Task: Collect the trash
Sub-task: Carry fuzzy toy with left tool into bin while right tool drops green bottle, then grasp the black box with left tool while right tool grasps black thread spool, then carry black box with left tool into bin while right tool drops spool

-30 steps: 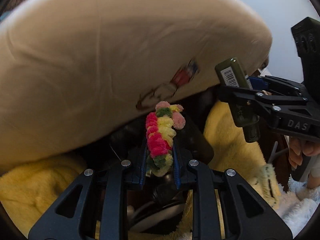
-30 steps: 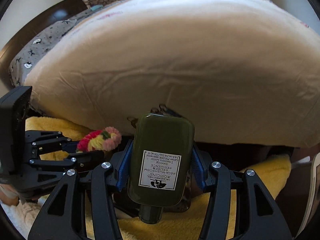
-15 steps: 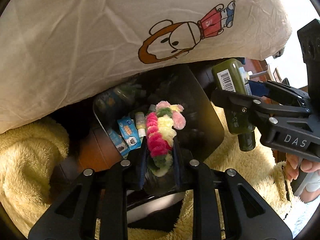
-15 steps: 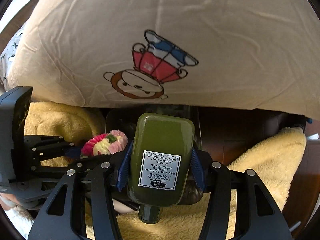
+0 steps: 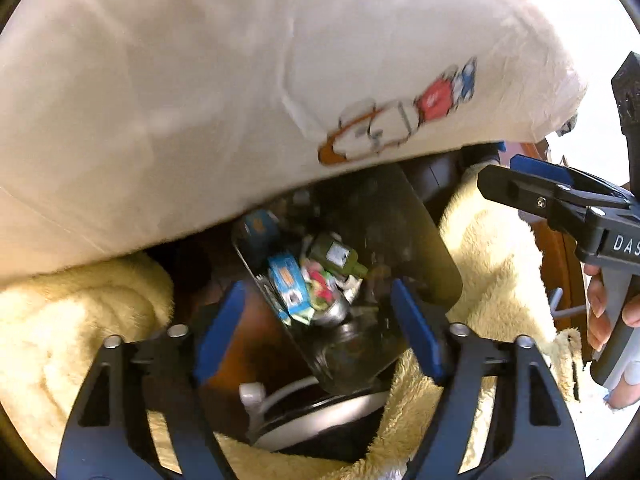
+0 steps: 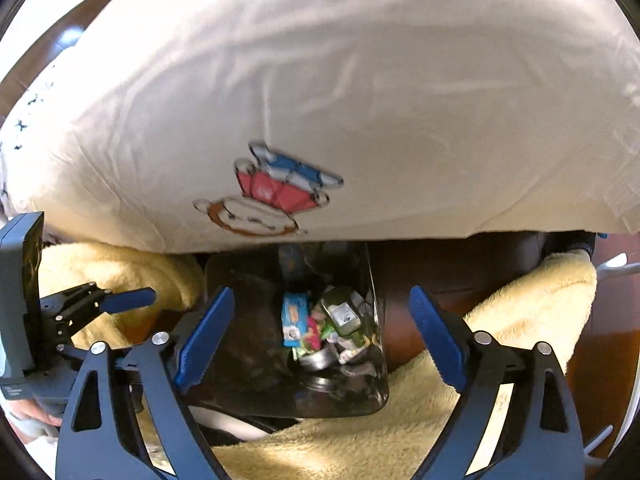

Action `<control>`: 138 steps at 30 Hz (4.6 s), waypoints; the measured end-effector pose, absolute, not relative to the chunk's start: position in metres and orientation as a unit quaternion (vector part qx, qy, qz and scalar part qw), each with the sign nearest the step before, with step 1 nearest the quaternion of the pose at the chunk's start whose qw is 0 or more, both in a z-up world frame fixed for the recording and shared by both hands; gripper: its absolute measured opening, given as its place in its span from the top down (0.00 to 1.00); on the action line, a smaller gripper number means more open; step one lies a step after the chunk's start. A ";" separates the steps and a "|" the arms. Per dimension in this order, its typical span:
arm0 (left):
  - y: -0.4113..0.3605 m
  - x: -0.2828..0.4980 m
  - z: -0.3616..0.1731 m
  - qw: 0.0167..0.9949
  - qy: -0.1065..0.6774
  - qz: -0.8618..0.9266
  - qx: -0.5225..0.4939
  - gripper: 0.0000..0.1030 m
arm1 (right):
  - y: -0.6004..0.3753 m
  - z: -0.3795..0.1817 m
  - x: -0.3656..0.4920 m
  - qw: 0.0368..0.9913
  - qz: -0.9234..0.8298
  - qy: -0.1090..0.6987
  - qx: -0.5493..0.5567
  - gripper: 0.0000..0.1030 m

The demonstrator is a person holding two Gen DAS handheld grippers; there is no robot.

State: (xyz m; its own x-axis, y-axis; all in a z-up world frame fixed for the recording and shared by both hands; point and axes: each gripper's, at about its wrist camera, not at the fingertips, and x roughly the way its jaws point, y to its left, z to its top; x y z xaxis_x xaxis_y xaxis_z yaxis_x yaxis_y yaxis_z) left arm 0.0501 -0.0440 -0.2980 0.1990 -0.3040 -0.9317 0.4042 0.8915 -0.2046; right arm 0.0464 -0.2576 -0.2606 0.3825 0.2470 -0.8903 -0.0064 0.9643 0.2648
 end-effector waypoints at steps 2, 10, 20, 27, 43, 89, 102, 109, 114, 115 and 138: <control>-0.041 0.050 -0.280 0.788 0.569 -0.230 0.048 0.18 | -0.261 -0.248 0.047 0.831 0.081 0.537 0.118 0.09; -0.026 0.070 -0.183 0.847 0.475 -0.235 0.037 0.10 | -0.282 -0.152 0.062 0.900 0.056 0.424 0.091 0.04; -0.041 0.155 -0.115 0.884 0.411 -0.213 0.054 0.08 | -0.315 -0.087 0.190 0.927 0.026 0.370 0.047 0.04; -0.051 0.229 -0.104 0.890 0.409 -0.193 0.050 0.08 | -0.317 -0.089 0.292 0.920 0.023 0.390 0.011 0.09; -0.116 0.345 -0.109 0.878 0.429 -0.194 0.083 0.08 | -0.329 -0.124 0.380 0.899 0.050 0.435 0.023 0.70; -0.114 0.220 -0.048 0.873 0.391 -0.277 0.096 0.80 | -0.318 -0.055 0.192 0.916 0.113 0.383 0.031 0.73; -0.065 0.056 -0.104 0.883 0.362 -0.289 0.079 0.80 | -0.275 -0.082 0.057 0.914 0.172 0.366 0.010 0.73; -0.059 0.021 -0.174 0.856 0.416 -0.292 0.094 0.80 | -0.258 -0.142 0.028 0.886 0.182 0.427 0.020 0.73; -0.057 0.020 -0.215 0.828 0.471 -0.288 0.100 0.80 | -0.247 -0.188 0.020 0.861 0.177 0.476 0.033 0.73; -0.058 0.021 -0.223 0.822 0.481 -0.287 0.103 0.80 | -0.244 -0.199 0.020 0.855 0.173 0.488 0.028 0.73; -0.057 0.058 -0.335 0.747 0.617 -0.243 0.052 0.54 | -0.232 -0.293 0.042 0.781 0.117 0.608 0.083 0.62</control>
State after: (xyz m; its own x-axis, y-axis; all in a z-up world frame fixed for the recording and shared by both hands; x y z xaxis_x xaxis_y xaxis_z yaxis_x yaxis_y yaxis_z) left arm 0.0578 -0.0568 -0.3350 0.1216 -0.2993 -0.9464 0.4270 0.8765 -0.2223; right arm 0.0416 -0.2319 -0.2926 0.2340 0.2840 -0.9299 -0.0823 0.9587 0.2721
